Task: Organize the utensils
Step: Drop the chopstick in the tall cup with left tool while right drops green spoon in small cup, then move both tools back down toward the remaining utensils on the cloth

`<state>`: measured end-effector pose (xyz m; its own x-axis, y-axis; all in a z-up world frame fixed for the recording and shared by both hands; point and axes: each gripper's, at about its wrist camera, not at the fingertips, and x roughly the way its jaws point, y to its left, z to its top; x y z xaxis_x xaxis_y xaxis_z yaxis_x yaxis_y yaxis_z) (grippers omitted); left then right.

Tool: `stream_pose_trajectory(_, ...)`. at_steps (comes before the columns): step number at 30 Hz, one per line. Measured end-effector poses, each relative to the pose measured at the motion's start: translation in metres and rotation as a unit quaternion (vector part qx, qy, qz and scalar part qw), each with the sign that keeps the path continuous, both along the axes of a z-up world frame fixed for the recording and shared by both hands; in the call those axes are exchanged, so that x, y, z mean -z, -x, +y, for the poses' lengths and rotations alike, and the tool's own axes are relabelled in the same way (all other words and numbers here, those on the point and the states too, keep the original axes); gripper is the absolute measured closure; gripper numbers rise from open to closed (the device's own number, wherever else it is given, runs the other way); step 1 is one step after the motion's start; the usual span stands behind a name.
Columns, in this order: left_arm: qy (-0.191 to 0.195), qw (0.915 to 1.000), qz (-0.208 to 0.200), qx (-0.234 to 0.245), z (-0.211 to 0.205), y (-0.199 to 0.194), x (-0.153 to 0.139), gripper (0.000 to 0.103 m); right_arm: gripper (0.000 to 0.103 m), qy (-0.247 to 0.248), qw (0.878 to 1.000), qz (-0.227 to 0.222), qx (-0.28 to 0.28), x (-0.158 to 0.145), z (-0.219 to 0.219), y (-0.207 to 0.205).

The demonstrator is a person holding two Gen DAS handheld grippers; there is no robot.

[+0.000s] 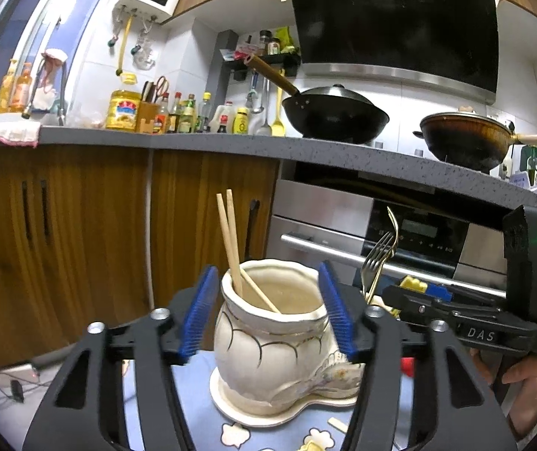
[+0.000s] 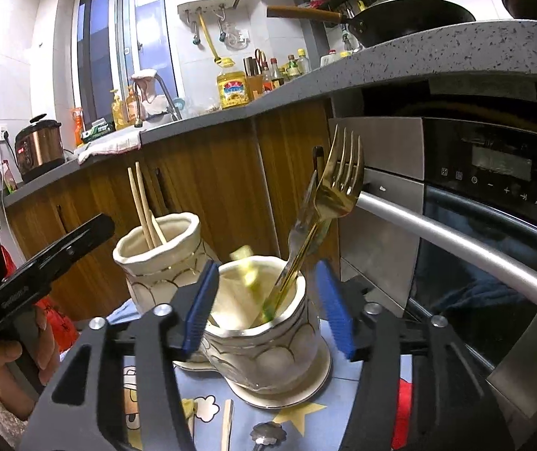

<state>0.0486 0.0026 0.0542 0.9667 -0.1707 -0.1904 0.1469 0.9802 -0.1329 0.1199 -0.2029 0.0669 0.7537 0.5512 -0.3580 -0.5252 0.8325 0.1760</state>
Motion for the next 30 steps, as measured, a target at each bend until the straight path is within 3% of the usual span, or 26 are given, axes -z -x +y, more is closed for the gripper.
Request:
stream_pose_trajectory(2, -0.002, 1.0, -0.002, -0.005, 0.0, 0.005, -0.001, 0.03, 0.034, -0.004, 1.0, 0.001, 0.002, -0.001, -0.002, 0.0)
stream_pose_trajectory(7, -0.005, 0.9997, -0.002, -0.022, 0.004, 0.014, 0.002, 0.012, 0.02, -0.012, 1.0, 0.0, 0.006, -0.003, -0.005, 0.004)
stream_pose_trajectory(15, -0.018, 0.9989, 0.028, -0.033, 0.009, 0.02, 0.016, 0.009, 0.005, -0.031, 0.999, -0.006, 0.015, -0.005, -0.018, 0.015)
stream_pose_trajectory(24, -0.044, 0.993, 0.104, -0.036, 0.0, 0.026, 0.046, 0.006, 0.005, -0.032, 0.999, 0.014, 0.036, 0.009, -0.039, 0.033)
stream_pose_trajectory(30, -0.054, 0.9889, 0.13, -0.046, -0.006, 0.036, 0.056, 0.006, 0.005, -0.011, 0.999, 0.039, 0.036, 0.025, -0.043, 0.047)
